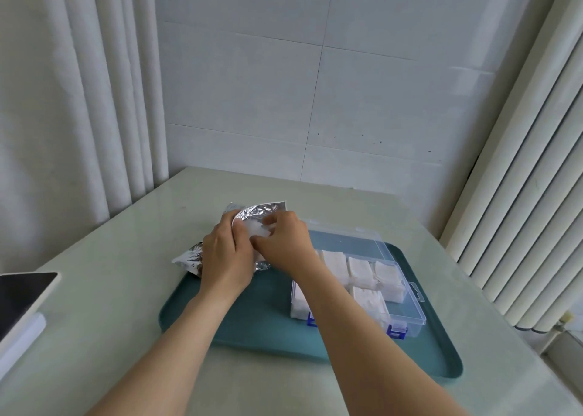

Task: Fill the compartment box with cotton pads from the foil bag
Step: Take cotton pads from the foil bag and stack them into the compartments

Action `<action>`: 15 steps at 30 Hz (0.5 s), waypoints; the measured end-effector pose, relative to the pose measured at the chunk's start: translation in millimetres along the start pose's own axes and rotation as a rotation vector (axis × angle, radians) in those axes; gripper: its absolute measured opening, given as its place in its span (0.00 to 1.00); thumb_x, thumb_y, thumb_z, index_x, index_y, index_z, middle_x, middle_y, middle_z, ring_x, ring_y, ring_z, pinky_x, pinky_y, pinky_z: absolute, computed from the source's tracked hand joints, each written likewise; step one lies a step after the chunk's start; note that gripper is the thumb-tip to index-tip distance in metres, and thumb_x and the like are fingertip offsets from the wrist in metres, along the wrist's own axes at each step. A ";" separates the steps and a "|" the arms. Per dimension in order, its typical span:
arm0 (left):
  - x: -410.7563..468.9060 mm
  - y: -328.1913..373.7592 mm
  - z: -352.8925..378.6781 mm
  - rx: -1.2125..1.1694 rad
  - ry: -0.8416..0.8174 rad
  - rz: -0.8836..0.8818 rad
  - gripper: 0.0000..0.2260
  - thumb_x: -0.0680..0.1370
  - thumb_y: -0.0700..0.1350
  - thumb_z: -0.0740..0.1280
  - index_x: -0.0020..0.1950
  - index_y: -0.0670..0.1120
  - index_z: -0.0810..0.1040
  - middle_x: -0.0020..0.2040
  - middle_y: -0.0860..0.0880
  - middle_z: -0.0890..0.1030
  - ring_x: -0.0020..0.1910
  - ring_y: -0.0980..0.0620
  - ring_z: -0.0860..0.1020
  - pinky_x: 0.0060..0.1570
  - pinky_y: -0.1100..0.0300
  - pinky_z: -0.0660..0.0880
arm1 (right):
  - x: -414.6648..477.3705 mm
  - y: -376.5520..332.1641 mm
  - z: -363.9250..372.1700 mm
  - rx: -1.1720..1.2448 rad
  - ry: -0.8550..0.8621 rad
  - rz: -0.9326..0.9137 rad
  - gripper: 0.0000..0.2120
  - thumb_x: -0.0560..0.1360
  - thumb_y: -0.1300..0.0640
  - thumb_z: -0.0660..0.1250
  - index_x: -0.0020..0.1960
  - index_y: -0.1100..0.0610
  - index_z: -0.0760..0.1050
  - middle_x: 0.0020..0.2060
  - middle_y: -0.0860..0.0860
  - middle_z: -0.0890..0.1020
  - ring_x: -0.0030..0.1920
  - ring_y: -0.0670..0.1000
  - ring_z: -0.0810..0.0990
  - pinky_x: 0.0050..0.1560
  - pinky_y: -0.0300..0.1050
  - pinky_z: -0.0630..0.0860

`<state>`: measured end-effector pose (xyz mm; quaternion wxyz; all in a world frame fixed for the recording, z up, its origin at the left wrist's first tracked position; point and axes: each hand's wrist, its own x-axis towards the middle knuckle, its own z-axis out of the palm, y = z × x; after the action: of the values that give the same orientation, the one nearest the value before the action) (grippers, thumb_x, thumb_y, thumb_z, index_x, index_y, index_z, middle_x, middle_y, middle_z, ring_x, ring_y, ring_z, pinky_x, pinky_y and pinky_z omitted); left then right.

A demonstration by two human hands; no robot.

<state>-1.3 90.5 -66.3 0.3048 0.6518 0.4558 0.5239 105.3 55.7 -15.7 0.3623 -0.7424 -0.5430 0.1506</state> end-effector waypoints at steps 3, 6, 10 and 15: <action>-0.3 1.4 0.8 -0.015 0.005 0.008 0.23 0.82 0.52 0.49 0.67 0.50 0.78 0.55 0.45 0.85 0.56 0.40 0.79 0.56 0.47 0.74 | -0.3 -0.8 4.9 0.045 0.026 0.013 0.18 0.73 0.60 0.72 0.63 0.55 0.80 0.55 0.53 0.84 0.61 0.55 0.80 0.55 0.42 0.77; 0.0 2.0 2.6 -0.031 0.011 0.004 0.23 0.82 0.53 0.48 0.64 0.49 0.80 0.52 0.45 0.86 0.53 0.39 0.79 0.53 0.46 0.75 | 0.5 -0.5 7.0 0.066 0.063 0.004 0.18 0.74 0.60 0.70 0.63 0.54 0.81 0.51 0.52 0.85 0.58 0.54 0.81 0.54 0.42 0.77; -1.2 3.4 3.8 -0.039 0.018 -0.012 0.21 0.83 0.53 0.48 0.60 0.50 0.80 0.48 0.47 0.84 0.50 0.41 0.78 0.51 0.47 0.74 | -2.0 -1.0 5.5 0.158 0.058 0.030 0.16 0.75 0.60 0.67 0.62 0.53 0.81 0.52 0.53 0.86 0.55 0.55 0.83 0.58 0.48 0.81; -2.0 2.8 4.7 0.026 0.010 0.021 0.25 0.81 0.58 0.48 0.63 0.50 0.79 0.53 0.46 0.85 0.55 0.39 0.78 0.58 0.43 0.75 | -3.9 4.9 1.8 0.104 0.156 -0.008 0.13 0.75 0.64 0.64 0.53 0.55 0.85 0.39 0.48 0.83 0.49 0.54 0.82 0.53 0.45 0.80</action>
<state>4.0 87.9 -65.9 0.2883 0.6577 0.4574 0.5245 106.2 52.1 -21.1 0.4422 -0.7297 -0.5077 0.1191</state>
